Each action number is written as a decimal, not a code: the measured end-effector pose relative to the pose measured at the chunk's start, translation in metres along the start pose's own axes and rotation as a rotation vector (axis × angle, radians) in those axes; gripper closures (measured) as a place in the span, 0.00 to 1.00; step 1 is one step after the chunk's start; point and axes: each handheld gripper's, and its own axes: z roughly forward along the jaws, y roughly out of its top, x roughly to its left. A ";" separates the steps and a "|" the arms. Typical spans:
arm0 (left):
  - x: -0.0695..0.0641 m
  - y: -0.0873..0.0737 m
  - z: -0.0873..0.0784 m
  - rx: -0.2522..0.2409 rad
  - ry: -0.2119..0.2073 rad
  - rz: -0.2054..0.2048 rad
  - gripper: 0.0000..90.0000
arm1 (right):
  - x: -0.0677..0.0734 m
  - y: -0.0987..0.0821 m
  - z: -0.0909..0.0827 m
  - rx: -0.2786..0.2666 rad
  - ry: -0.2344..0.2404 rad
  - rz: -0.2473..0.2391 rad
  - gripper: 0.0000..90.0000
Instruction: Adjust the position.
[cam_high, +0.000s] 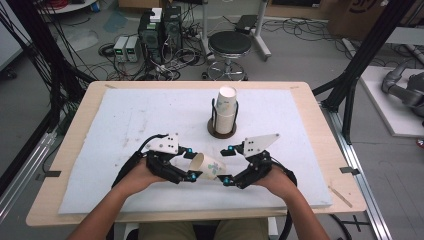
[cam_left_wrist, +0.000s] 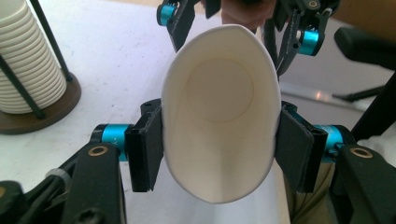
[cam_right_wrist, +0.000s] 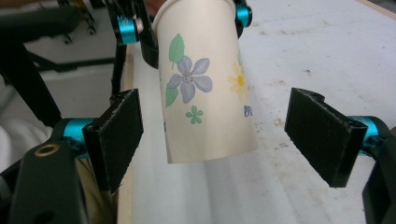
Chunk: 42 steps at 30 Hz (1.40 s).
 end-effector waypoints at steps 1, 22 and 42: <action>0.001 0.003 -0.001 0.018 0.000 0.010 0.44 | 0.001 0.002 0.001 0.009 -0.003 -0.013 0.22; 0.001 0.050 0.005 0.300 -0.002 0.135 0.44 | 0.001 0.027 0.019 0.167 -0.019 -0.087 0.23; -0.002 0.049 0.016 0.354 -0.010 0.168 0.44 | 0.000 0.032 0.042 0.287 0.046 -0.087 0.46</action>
